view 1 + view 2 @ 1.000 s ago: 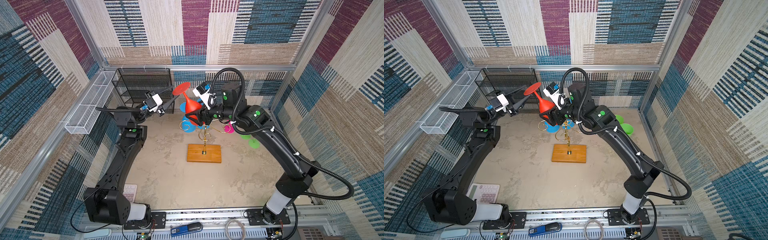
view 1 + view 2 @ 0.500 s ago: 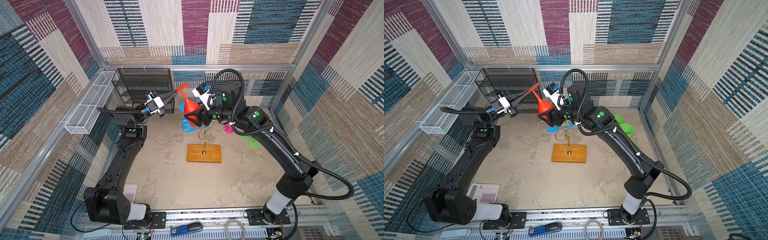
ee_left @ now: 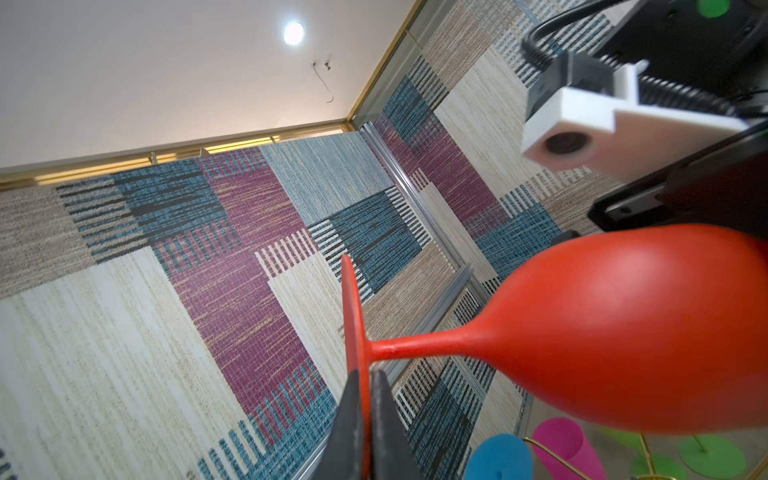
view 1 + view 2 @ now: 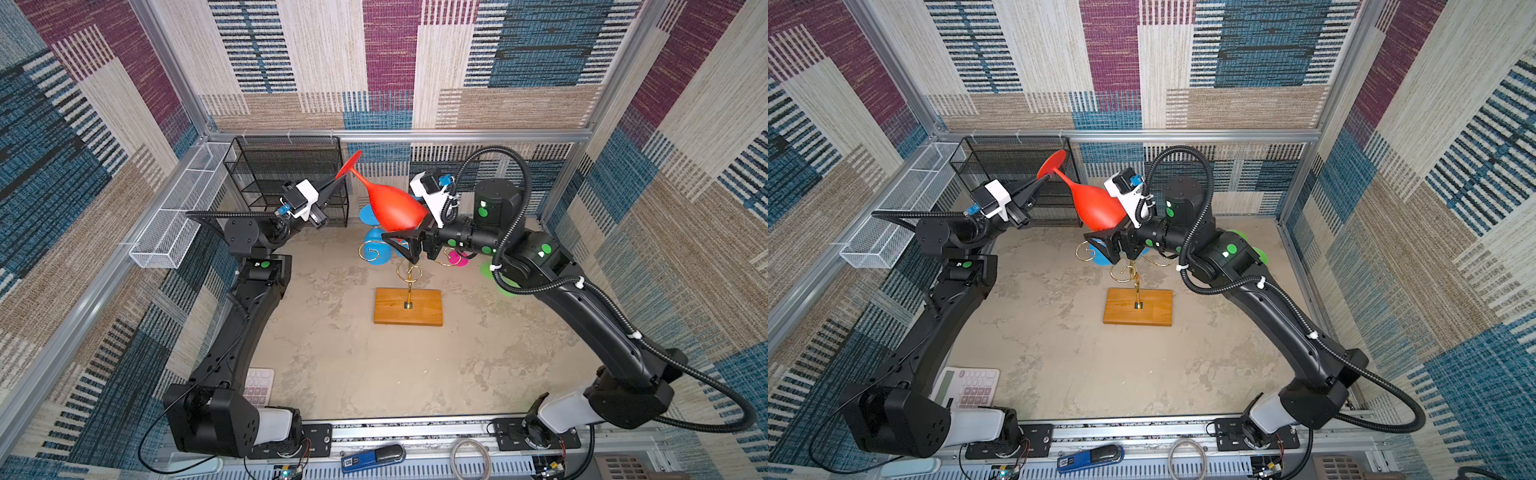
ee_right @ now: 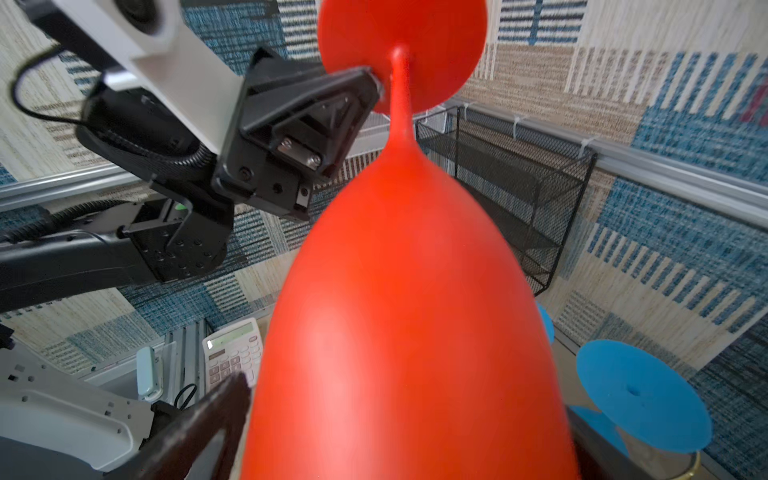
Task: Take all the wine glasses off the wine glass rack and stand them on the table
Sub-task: 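Close the right gripper on the red glass bowl and open the left gripper, then carry the red glass toward the green glasses while the left gripper draws back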
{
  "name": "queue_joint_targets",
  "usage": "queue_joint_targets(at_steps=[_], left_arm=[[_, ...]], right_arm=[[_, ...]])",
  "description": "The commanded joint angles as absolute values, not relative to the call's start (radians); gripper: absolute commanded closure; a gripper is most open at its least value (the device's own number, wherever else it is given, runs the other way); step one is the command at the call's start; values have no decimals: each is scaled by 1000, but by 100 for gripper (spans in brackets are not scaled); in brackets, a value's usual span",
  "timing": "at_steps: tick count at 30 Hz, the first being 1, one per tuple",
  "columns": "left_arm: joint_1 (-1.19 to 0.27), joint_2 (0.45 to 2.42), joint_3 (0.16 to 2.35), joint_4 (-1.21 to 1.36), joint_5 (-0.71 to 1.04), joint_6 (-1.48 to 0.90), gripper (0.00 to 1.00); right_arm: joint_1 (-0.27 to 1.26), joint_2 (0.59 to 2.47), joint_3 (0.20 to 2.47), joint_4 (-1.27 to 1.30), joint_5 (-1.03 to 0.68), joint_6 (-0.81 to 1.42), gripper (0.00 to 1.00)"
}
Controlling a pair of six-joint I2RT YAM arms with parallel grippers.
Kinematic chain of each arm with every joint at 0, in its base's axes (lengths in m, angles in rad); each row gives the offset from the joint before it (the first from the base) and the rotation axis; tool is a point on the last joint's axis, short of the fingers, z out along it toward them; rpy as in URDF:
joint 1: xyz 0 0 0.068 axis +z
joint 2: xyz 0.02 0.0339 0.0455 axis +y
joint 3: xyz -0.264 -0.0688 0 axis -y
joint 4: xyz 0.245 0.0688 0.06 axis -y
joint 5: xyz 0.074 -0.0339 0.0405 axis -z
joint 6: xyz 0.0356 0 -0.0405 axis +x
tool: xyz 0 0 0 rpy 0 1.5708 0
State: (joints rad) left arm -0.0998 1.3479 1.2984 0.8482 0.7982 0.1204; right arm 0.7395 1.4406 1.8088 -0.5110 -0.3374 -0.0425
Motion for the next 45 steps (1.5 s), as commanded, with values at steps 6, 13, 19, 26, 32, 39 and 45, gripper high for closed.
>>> queue_joint_targets(at_steps=[6, 13, 19, 26, 32, 39, 45], left_arm=[[-83, 1321, 1226, 876, 636, -94, 100], [-76, 1305, 1153, 955, 610, -226, 100], [-74, 1299, 1119, 999, 606, -281, 100], [-75, 1302, 1102, 1042, 619, -335, 100], [-74, 1297, 1097, 1044, 641, -355, 100], [-74, 1289, 1094, 1034, 673, -355, 100], [-74, 1284, 1094, 1023, 681, -362, 100]], right_arm=[[741, 1262, 1650, -340, -270, -35, 1], [711, 1166, 1537, -253, -224, -8, 5], [685, 1215, 1566, -235, -280, 1, 23], [655, 1299, 1596, -202, -318, -1, 28], [630, 1376, 1666, -179, -367, -1, 32], [629, 1467, 1749, -178, -437, 6, 49], [629, 1508, 1771, -169, -470, 30, 72]])
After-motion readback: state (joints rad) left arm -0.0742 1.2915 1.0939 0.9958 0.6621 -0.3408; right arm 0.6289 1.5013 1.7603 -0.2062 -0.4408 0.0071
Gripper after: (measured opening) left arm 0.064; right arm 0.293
